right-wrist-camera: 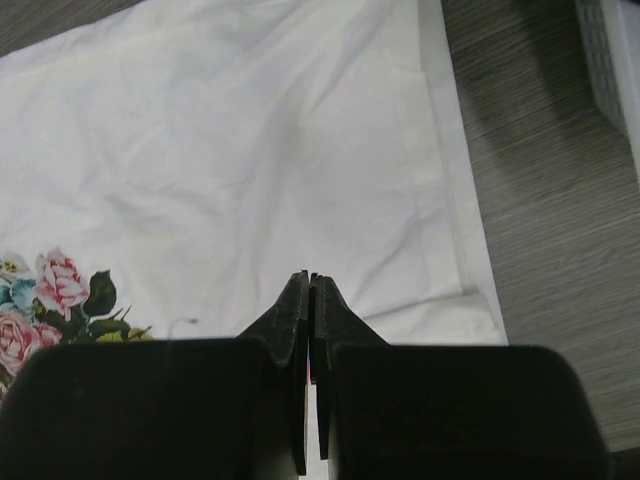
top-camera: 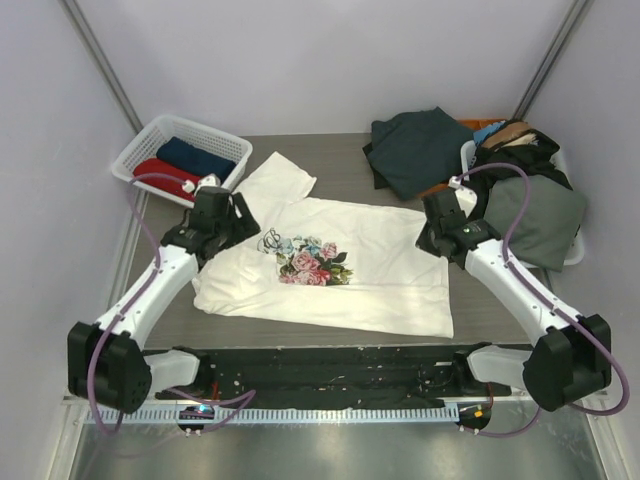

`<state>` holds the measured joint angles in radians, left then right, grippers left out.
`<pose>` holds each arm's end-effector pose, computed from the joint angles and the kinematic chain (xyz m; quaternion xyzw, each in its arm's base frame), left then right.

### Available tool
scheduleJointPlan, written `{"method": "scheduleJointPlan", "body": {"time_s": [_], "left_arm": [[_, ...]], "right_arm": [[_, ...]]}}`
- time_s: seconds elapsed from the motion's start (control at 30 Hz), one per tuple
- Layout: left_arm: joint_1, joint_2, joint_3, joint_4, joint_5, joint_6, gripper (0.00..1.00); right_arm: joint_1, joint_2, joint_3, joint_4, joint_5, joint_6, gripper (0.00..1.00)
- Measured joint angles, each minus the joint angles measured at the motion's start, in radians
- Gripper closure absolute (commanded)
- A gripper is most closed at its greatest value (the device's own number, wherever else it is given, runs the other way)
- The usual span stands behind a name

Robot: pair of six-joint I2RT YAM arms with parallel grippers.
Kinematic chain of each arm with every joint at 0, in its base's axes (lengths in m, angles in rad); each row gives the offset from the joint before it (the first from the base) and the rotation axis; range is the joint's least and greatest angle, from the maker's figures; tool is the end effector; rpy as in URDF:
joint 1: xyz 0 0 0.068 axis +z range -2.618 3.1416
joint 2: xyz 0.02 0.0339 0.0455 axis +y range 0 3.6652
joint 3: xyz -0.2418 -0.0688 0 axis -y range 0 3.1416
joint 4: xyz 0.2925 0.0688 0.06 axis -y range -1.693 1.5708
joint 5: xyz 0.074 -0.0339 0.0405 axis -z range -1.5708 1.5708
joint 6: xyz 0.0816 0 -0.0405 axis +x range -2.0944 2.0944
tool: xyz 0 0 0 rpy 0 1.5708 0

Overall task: Roll the t-shirts
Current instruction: Fold the T-shirt at the center of the board.

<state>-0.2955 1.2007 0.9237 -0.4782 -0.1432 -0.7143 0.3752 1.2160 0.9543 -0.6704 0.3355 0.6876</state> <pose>0.3315 -0.0887 0.2106 -0.2181 0.8897 -0.1339 0.3780 0.3114 0.0938 0.2012 0.1974 0.9166 0.0202 0.3472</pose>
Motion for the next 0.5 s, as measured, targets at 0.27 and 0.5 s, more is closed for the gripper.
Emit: {"method": "scheduleJointPlan", "body": {"time_s": [0.27,0.5], "left_arm": [[-0.002,0.37,0.218,0.148,0.02,0.081,0.05],[-0.003,0.808,0.724,0.141,0.017,0.219,0.1]], "right_arm": [[-0.056,0.087,-0.003,0.197,0.018,-0.143,0.88],[-0.063,0.084,-0.005,0.307,-0.005,-0.198,0.87]]}}
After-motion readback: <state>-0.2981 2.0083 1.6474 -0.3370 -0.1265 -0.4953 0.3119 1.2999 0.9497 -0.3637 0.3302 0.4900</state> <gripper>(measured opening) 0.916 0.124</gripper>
